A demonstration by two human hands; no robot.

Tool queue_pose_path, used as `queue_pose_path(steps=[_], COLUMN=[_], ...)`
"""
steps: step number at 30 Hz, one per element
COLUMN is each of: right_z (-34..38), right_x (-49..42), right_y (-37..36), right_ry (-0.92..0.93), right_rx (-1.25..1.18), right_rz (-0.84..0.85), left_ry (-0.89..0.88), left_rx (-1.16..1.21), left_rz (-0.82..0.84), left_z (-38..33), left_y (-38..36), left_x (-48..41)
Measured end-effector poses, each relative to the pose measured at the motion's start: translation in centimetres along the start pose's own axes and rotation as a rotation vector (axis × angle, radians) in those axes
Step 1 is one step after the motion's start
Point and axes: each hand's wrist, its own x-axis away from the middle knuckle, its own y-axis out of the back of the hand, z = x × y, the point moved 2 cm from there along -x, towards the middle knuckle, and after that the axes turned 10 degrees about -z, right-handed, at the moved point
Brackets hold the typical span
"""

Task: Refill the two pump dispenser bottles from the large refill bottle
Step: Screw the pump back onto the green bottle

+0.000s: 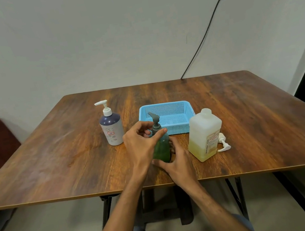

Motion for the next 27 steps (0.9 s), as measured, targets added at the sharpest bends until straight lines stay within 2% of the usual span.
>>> queue_pose_path(steps=[4,10,13,15,20,27], right_z=[0.1,0.0,0.1,0.2,0.2,0.2], right_x=[0.0,0.1,0.1,0.1,0.1,0.0], right_y=[0.1,0.0,0.0,0.1,0.1,0.1], right_ry=[0.012,0.016,0.015,0.014,0.013,-0.017], right_rx=[-0.001,0.011,0.007,0.001,0.005,-0.001], right_rz=[-0.004,0.002,-0.001,-0.001,0.004,0.014], left_ry=[0.021,0.018,0.026,0.054,0.072,0.093], left_rx=[-0.013,-0.1,-0.089,-0.016,0.102,0.037], left_rz=[0.065,0.297,0.348,0.312,0.065,0.109], left_z=[0.3,1.5,1.9,1.5,-0.3,0.0], left_y=[0.2,0.8,0.8,0.7,0.9,-0.6], left_x=[-0.1,-1.1,-0.9,-0.4,0.6,0.6])
